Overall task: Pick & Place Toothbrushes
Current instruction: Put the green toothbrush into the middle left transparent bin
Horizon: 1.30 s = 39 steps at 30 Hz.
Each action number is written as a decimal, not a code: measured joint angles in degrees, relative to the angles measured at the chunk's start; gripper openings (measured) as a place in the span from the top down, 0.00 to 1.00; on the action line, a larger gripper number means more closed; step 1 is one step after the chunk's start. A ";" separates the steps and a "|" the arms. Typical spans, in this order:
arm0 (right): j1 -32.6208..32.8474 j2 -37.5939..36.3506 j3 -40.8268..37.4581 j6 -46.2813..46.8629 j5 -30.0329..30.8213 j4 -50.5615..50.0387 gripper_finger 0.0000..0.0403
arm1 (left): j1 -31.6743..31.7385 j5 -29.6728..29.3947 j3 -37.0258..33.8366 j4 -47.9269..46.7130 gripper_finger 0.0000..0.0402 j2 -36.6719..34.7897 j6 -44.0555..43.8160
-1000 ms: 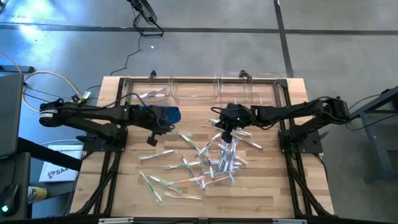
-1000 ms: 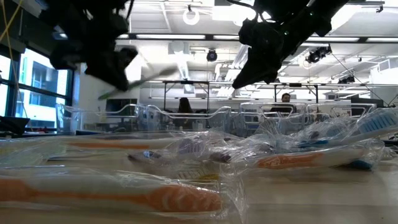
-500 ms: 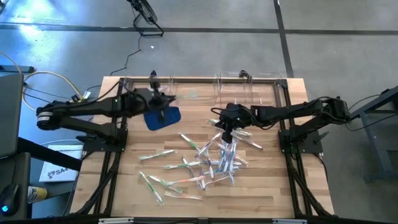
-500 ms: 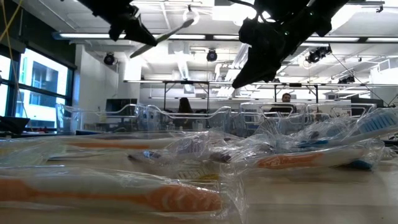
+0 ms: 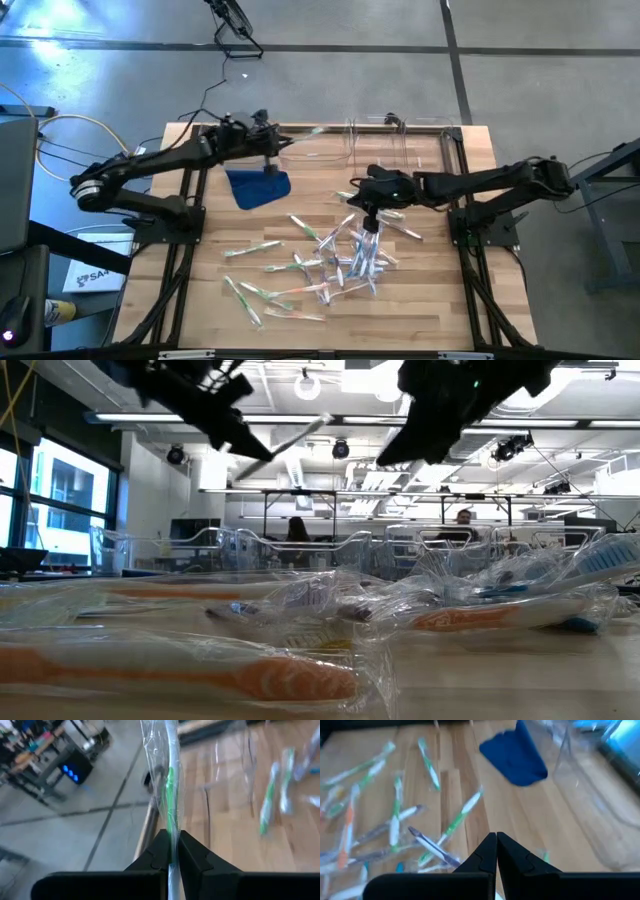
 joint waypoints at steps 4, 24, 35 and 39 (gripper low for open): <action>1.21 -3.62 0.02 0.00 0.04 -0.29 0.99 | 0.91 0.69 6.04 -1.77 0.97 7.00 0.18; 5.59 -5.41 0.00 0.44 5.83 -5.74 0.99 | 7.50 -0.63 27.76 -21.83 0.97 31.39 -0.92; 5.55 -5.41 0.02 0.68 5.81 -5.75 0.99 | 7.48 0.68 27.85 -20.43 0.97 36.51 -7.31; 5.55 -5.41 0.00 0.68 5.81 -5.80 0.99 | 7.47 0.68 27.81 -21.03 0.97 37.97 -8.55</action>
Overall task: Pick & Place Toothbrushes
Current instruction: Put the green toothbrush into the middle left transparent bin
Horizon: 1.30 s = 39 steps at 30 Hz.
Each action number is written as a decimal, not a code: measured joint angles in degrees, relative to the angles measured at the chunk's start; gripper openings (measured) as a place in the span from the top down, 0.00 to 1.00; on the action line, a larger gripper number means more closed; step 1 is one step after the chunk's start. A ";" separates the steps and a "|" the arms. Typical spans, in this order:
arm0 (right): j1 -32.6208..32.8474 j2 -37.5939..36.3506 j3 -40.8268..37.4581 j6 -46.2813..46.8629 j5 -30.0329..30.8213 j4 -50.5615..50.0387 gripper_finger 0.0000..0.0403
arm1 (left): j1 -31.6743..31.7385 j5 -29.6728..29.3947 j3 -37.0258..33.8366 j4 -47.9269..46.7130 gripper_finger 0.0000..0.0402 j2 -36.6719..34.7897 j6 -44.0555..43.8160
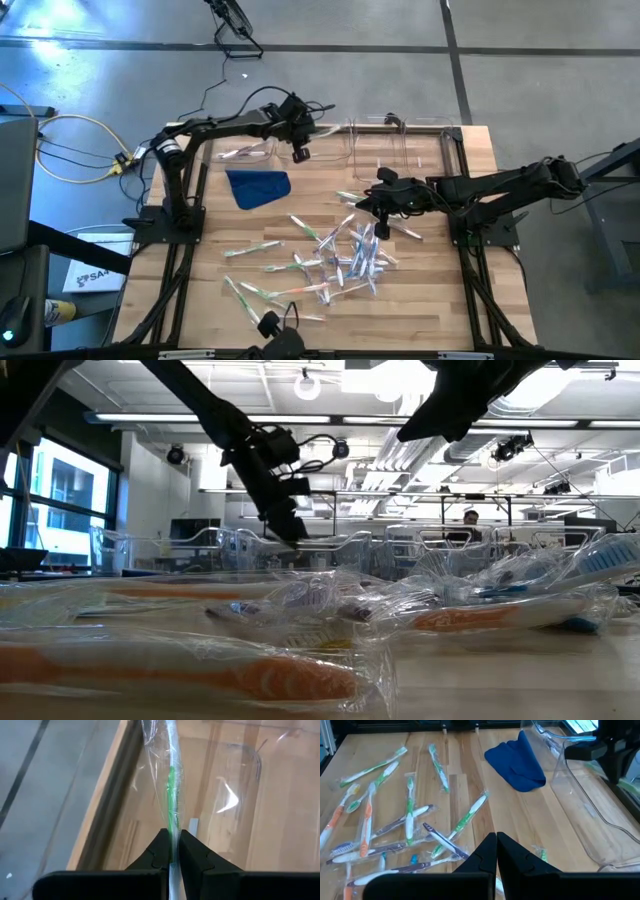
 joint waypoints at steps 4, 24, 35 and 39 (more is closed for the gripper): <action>0.00 0.00 0.00 -0.02 0.00 -0.05 0.99 | -0.01 0.00 0.00 -0.08 0.97 0.75 -0.32; 0.00 0.02 0.02 -0.02 -0.02 -0.13 0.99 | -0.01 -1.90 -0.04 -1.40 0.72 0.87 -2.70; 0.00 0.02 0.02 0.00 -0.02 -0.74 0.99 | 0.01 -2.62 1.08 -1.61 0.67 0.79 0.42; 0.00 0.02 0.02 1.13 -0.04 -0.72 0.99 | -0.01 -3.84 1.64 -2.92 0.67 0.76 1.48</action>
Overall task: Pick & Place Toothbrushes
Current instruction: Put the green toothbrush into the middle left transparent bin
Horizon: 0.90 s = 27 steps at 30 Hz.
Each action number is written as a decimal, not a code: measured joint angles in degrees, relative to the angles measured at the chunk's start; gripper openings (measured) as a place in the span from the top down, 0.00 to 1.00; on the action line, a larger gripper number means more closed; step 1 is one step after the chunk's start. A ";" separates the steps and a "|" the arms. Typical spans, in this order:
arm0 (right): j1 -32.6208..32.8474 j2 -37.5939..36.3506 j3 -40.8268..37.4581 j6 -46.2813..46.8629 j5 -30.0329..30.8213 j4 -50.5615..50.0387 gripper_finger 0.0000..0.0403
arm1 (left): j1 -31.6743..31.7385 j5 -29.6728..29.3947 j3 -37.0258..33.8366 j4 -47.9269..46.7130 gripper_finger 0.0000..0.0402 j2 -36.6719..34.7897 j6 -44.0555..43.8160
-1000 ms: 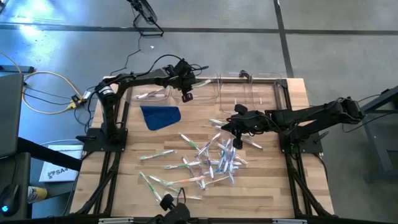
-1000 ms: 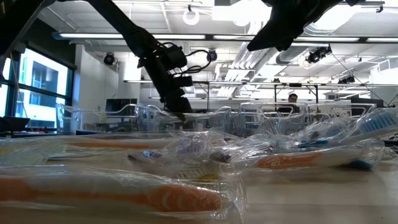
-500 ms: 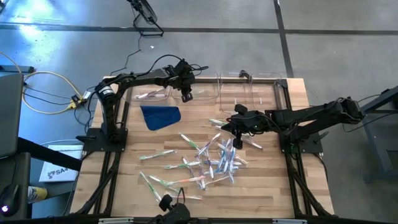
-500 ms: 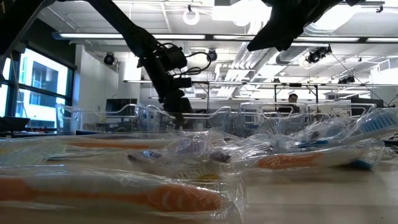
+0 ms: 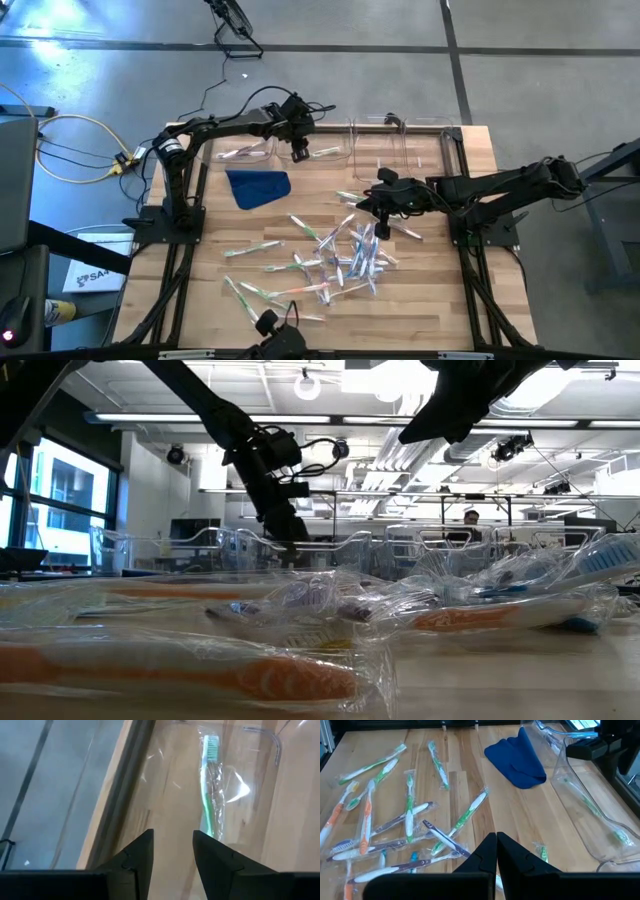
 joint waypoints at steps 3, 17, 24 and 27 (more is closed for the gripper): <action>0.00 0.00 0.00 0.35 0.00 -0.07 0.99 | -0.27 0.92 0.35 -0.43 0.67 0.00 0.41; -0.03 0.00 0.00 2.95 0.19 -0.22 0.99 | -3.17 1.07 -3.94 12.80 0.67 -3.19 9.67; -0.07 0.02 0.02 2.96 0.74 -0.14 0.99 | -3.40 0.79 -13.86 16.13 0.67 -12.14 10.73; -0.07 0.02 0.02 2.94 1.45 -0.04 0.99 | -3.85 0.76 -19.64 21.03 0.67 -17.05 10.72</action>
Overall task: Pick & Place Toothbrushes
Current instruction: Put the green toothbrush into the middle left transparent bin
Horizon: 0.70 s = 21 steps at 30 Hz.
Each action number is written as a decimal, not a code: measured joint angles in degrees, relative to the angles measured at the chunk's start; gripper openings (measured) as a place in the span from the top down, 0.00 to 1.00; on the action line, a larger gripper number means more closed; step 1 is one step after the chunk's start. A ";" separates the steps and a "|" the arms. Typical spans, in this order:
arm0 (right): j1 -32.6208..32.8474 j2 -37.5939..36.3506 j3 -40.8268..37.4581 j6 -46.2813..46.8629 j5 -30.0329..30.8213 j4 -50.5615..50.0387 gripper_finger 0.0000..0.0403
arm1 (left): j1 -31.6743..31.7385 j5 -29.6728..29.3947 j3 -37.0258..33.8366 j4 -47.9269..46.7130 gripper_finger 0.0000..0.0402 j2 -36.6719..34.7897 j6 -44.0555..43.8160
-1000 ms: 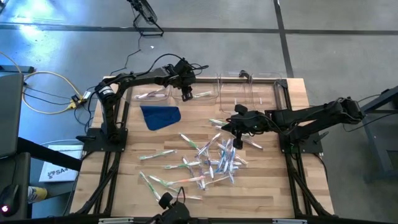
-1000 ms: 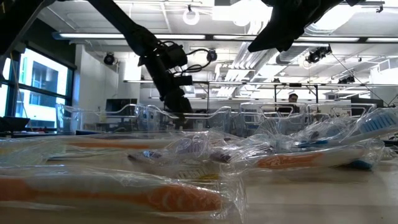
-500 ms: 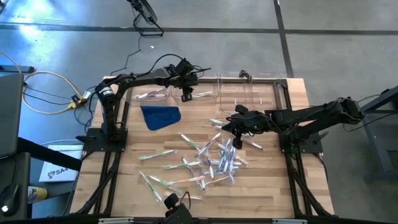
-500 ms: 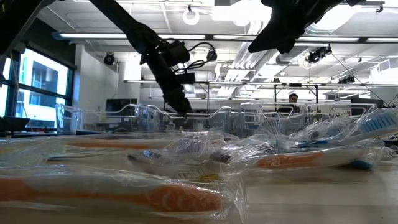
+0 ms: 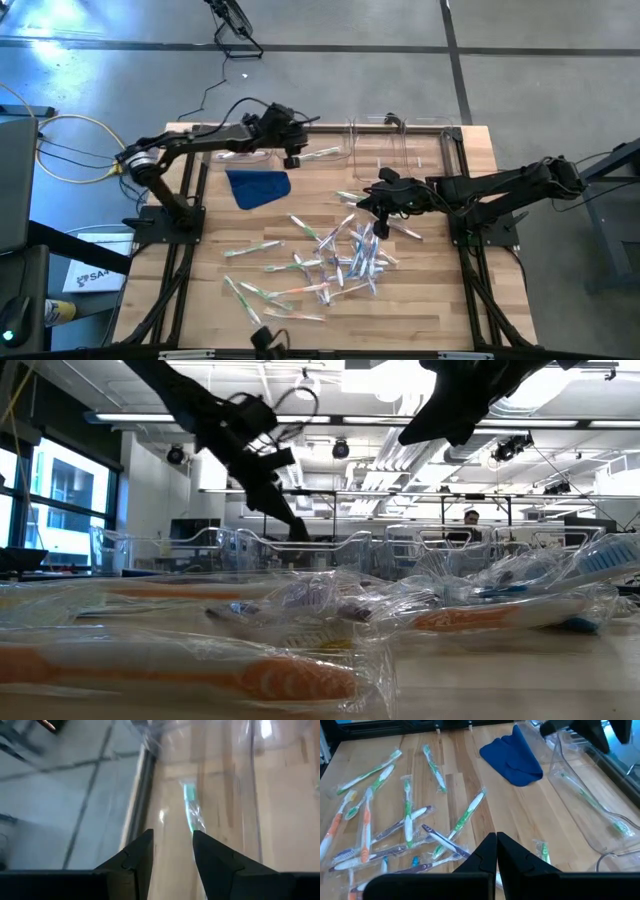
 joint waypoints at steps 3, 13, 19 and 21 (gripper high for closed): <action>0.00 0.00 0.00 0.00 1.42 0.12 0.99 | -0.08 0.22 -6.20 5.12 0.67 -5.71 -0.04; 0.00 0.00 0.00 0.00 2.01 0.44 0.99 | -5.01 0.21 -19.13 6.85 0.67 -26.18 5.71; 0.00 0.00 0.00 0.00 3.30 0.87 0.99 | -7.99 0.23 -23.43 6.79 0.67 -38.15 10.15; 0.00 0.00 0.00 0.00 3.31 0.97 0.99 | -8.23 0.28 -24.47 6.28 0.67 -41.87 10.07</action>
